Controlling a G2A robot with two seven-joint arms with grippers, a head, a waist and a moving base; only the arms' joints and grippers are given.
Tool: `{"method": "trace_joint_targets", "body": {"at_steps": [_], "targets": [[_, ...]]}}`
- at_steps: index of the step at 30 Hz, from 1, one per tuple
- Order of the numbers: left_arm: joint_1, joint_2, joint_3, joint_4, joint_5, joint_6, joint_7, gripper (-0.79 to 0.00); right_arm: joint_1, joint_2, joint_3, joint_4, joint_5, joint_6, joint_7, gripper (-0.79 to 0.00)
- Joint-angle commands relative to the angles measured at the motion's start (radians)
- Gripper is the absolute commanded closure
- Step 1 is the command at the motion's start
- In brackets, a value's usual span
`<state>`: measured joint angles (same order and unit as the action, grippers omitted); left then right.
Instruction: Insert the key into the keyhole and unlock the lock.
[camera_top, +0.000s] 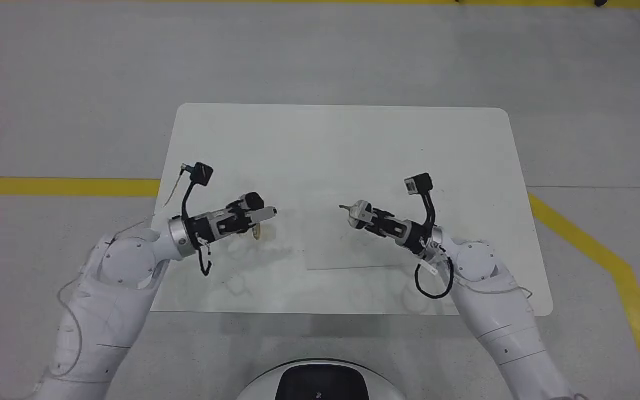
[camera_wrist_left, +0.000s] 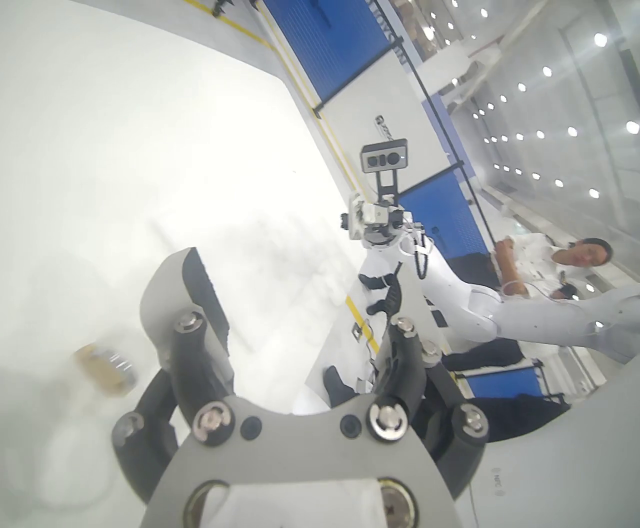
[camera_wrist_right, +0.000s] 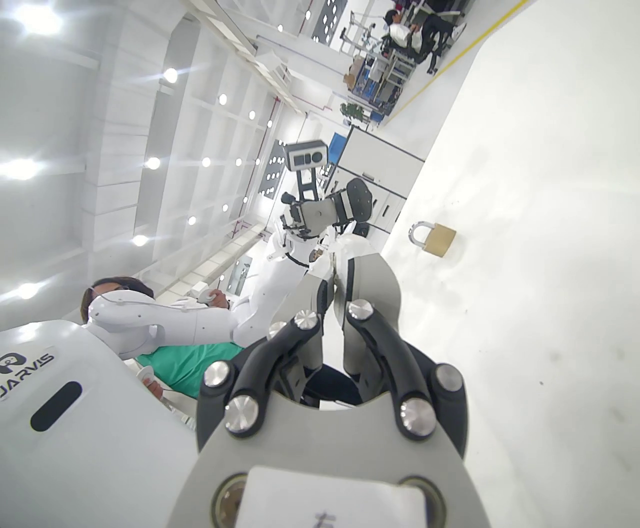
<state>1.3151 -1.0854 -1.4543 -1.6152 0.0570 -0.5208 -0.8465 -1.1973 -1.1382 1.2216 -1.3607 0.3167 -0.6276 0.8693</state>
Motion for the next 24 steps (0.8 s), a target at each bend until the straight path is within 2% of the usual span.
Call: {"method": "trace_joint_targets", "body": {"at_steps": [1, 5, 8, 10, 17, 21, 24], "targets": [[0.091, 0.011, -0.088, -0.049, 0.072, -0.010, 0.049, -0.785, -0.001, 0.000, 0.008, 0.006, 0.008, -0.012, -0.014, 0.000], [0.239, 0.019, -0.185, -0.134, 0.235, -0.006, 0.178, -0.785, -0.001, 0.000, 0.008, 0.006, 0.008, -0.012, -0.014, 0.000], [0.313, 0.016, -0.174, -0.185, 0.386, 0.022, 0.271, -0.785, -0.001, 0.000, 0.008, 0.006, 0.008, -0.012, -0.014, 0.000], [0.335, 0.011, -0.129, -0.199, 0.474, 0.047, 0.330, -0.785, -0.001, 0.000, 0.008, 0.006, 0.008, -0.012, -0.014, 0.000], [0.296, -0.013, 0.035, -0.159, 0.779, 0.211, 0.545, -0.785, -0.001, 0.000, 0.008, 0.006, 0.008, -0.012, -0.014, 0.000], [0.270, -0.023, 0.101, -0.136, 0.858, 0.277, 0.598, -0.773, -0.001, 0.000, 0.008, 0.006, 0.008, -0.012, -0.014, 0.000], [0.246, -0.029, 0.132, -0.122, 0.883, 0.301, 0.609, -0.711, -0.001, 0.000, 0.008, 0.006, 0.008, -0.012, -0.014, 0.000]]}}
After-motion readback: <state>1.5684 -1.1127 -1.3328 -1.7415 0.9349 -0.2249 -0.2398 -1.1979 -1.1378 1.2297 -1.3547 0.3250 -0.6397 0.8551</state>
